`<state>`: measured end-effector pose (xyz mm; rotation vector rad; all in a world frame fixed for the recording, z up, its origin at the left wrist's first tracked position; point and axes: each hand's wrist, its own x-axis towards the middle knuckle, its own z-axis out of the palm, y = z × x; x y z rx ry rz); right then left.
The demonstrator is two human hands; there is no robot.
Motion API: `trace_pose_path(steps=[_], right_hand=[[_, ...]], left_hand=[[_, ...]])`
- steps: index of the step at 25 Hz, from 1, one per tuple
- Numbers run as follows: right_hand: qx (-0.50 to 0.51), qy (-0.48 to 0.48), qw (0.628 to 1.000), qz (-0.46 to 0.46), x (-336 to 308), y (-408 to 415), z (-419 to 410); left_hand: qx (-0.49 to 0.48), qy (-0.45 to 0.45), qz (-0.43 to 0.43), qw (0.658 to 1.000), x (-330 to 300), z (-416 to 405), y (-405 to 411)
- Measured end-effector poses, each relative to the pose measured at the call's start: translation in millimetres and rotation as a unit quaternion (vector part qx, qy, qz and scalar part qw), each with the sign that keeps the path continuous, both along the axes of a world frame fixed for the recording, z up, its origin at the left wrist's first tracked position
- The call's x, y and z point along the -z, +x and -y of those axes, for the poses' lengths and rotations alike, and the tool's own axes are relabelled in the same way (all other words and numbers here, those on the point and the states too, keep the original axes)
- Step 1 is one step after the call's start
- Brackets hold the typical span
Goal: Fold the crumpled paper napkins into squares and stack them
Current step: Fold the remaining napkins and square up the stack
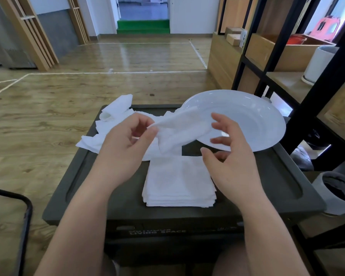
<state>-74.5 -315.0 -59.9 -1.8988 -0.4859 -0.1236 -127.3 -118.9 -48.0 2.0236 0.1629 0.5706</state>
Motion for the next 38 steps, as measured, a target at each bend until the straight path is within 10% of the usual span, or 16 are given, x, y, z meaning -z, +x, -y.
trace_pose_path(steps=[5, 11, 19, 23, 38], right_hand=[[-0.134, 0.065, 0.989, -0.013, -8.4, -8.0, 0.7], [0.005, 0.114, 0.981, -0.159, -7.4, -11.3, -6.2], [-0.100, 0.118, 0.969, -0.193, -8.1, -9.8, -2.5], [-0.053, 0.204, 0.951, -0.227, -4.6, -6.2, -3.0], [0.093, -0.229, 0.968, -0.037, 15.4, -2.4, -5.6]], left_hand=[[0.141, -0.072, -0.084, 0.984, 0.1, 17.6, -14.1], [0.165, -0.137, -0.082, 0.973, -4.2, 26.4, -12.6], [-0.002, -0.163, -0.037, 0.986, -0.7, 22.3, -14.4], [0.097, -0.140, -0.132, 0.976, -5.7, 12.2, -25.1], [-0.151, 0.054, -0.146, 0.976, 30.8, 26.7, -3.3]])
